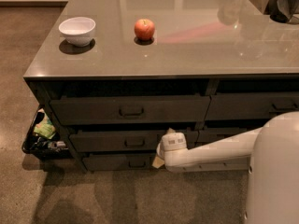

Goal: Open middle drawer

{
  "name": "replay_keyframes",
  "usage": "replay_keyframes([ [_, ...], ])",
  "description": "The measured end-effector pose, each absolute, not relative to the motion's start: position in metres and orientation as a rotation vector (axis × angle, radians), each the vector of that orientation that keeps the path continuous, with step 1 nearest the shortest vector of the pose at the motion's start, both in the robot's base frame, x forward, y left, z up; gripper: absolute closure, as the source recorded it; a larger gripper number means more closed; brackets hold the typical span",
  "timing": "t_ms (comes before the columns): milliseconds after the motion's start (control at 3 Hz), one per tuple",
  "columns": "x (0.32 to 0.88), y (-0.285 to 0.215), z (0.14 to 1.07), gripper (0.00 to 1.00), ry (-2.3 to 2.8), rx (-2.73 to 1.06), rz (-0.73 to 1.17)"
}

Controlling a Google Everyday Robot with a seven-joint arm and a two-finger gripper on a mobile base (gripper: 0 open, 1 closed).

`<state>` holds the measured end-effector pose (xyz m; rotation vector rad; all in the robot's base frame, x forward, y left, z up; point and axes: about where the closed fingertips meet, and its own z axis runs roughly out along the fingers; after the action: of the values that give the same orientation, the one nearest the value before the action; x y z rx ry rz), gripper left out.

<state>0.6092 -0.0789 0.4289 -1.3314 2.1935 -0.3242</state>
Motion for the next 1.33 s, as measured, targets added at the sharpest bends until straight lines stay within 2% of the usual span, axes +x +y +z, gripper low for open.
replay_keyframes([
  [667,0.671,-0.059,0.398,0.0,2.155,-1.323,-0.23],
  [1000,0.671,-0.059,0.398,0.0,2.155,-1.323,-0.23],
  [1333,0.671,-0.059,0.398,0.19,2.155,-1.323,-0.23],
])
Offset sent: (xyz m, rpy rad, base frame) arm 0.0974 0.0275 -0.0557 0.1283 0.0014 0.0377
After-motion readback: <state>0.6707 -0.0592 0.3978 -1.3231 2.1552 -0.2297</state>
